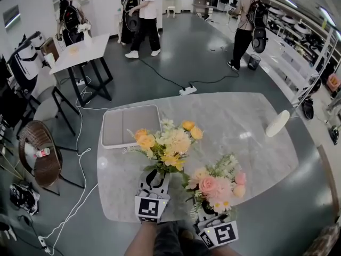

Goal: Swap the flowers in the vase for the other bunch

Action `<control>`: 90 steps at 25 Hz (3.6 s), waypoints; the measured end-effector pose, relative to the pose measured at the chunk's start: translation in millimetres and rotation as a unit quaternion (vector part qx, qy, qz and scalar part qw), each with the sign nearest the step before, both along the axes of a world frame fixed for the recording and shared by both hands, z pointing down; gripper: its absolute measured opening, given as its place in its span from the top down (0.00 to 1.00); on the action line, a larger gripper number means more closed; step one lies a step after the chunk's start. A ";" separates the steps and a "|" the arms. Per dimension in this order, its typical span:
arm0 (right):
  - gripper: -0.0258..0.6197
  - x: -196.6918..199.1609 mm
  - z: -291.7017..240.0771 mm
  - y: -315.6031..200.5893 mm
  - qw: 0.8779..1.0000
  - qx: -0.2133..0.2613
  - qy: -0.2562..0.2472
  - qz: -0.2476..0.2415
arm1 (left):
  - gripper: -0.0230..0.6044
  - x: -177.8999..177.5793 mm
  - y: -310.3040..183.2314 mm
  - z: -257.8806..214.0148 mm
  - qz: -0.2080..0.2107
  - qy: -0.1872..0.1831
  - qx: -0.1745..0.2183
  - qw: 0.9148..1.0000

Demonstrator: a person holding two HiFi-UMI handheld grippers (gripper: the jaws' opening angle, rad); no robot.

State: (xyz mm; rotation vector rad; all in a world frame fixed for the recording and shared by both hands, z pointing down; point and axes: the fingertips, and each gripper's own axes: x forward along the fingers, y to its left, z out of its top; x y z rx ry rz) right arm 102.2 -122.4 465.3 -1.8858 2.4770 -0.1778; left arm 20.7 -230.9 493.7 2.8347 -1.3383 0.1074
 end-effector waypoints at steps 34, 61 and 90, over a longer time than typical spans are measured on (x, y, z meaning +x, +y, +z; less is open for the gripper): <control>0.81 -3.9 -44.9 0.3 0.998 0.047 -0.022 -0.045 | 0.84 -19.4 10.7 -87.9 -0.039 0.058 0.055 0.996; 0.81 -31.5 -62.0 2.0 0.995 0.054 -0.022 -0.082 | 0.85 -67.2 23.7 -113.5 -0.084 0.104 0.061 0.989; 0.81 -34.6 -100.3 -55.2 0.987 0.092 -0.039 -0.128 | 0.85 -102.0 18.4 -88.1 -0.155 0.093 0.038 0.983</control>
